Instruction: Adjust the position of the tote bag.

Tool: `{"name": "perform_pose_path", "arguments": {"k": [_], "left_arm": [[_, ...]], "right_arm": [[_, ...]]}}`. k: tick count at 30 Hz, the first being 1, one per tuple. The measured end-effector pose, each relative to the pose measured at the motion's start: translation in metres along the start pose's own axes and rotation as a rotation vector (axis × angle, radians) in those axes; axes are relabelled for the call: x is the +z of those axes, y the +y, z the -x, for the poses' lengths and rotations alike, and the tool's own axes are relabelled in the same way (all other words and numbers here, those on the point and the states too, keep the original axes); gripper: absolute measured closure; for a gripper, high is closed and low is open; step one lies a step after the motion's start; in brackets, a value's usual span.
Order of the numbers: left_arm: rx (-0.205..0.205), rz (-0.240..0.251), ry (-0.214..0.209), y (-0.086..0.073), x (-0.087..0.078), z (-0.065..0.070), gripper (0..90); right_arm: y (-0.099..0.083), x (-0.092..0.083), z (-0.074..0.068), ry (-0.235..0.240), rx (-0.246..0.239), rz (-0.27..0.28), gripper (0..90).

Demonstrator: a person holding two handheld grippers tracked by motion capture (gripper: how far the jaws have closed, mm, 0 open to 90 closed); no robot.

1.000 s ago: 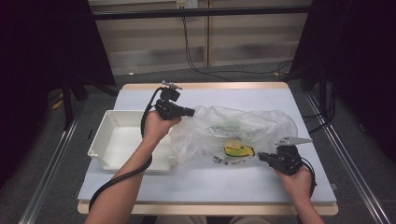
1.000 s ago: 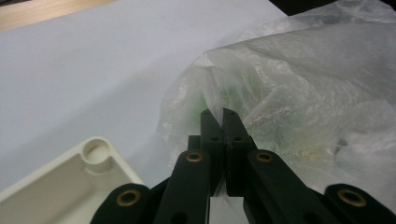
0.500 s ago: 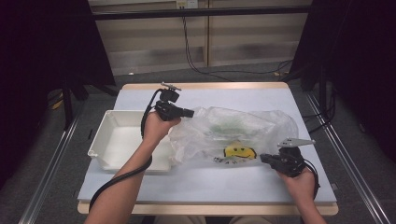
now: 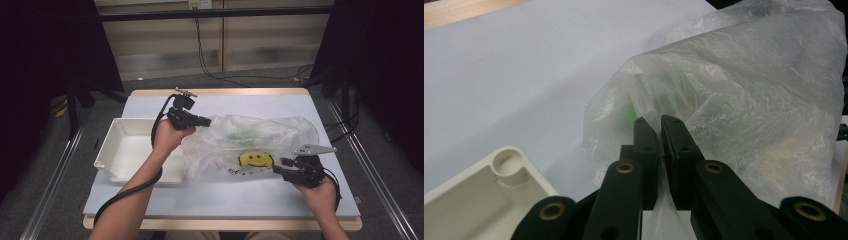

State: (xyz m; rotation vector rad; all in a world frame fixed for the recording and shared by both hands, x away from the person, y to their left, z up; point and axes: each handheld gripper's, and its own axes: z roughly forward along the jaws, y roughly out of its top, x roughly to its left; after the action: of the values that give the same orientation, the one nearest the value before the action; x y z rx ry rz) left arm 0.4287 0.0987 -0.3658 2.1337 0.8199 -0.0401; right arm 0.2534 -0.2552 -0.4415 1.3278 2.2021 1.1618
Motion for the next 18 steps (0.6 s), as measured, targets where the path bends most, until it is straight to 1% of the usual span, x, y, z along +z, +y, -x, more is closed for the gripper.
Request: {"name": "perform_pose_path", "arguments": {"k": [1,2,3,5,6,7,9,11,13,14,15,16,17,18], "left_arm": [[0.000,0.000,0.000,0.000,0.000,0.000,83.6],[-0.012,0.009,-0.003,0.000,0.000,0.001,83.6],[0.002,-0.001,-0.006,0.001,-0.001,0.002,83.0],[0.006,-0.006,0.003,0.003,-0.003,0.004,75.8],[-0.014,0.011,0.003,0.004,-0.003,0.005,71.2],[-0.014,0.011,0.003,0.004,-0.003,0.005,66.1],[0.001,0.015,0.008,0.006,-0.006,0.008,60.8],[0.014,0.023,0.007,0.008,-0.007,0.013,52.7],[0.029,0.022,0.003,0.011,-0.009,0.019,49.0],[0.029,0.025,0.001,0.012,-0.009,0.021,46.8],[0.029,0.025,0.001,0.012,-0.009,0.021,44.0],[0.039,0.027,-0.002,0.014,-0.010,0.024,42.5],[0.054,0.025,-0.013,0.017,-0.011,0.028,42.1],[0.054,0.025,-0.013,0.017,-0.011,0.028,41.0]], "right_arm": [[0.000,0.000,0.000,0.000,0.000,0.000,54.3],[0.001,-0.001,0.000,-0.002,-0.002,0.002,53.0],[0.003,-0.001,0.000,-0.010,-0.001,0.000,52.7],[0.007,-0.003,0.000,-0.012,-0.008,-0.001,52.2],[0.008,-0.004,-0.001,-0.014,-0.011,0.003,52.1],[0.010,-0.006,-0.001,-0.012,-0.014,0.005,51.8],[0.012,-0.008,0.000,-0.014,-0.020,0.015,52.1],[0.016,-0.011,0.000,-0.006,-0.023,0.010,53.6],[0.019,-0.014,-0.001,0.005,-0.025,0.019,57.5],[0.021,-0.016,-0.002,0.005,-0.031,0.016,59.4],[0.021,-0.016,-0.002,0.005,-0.031,0.016,59.4],[0.025,-0.017,-0.001,0.007,-0.034,0.012,64.1],[0.025,-0.017,-0.001,0.011,-0.033,0.010,66.0],[0.025,-0.017,-0.001,0.011,-0.033,0.010,66.0]]}}
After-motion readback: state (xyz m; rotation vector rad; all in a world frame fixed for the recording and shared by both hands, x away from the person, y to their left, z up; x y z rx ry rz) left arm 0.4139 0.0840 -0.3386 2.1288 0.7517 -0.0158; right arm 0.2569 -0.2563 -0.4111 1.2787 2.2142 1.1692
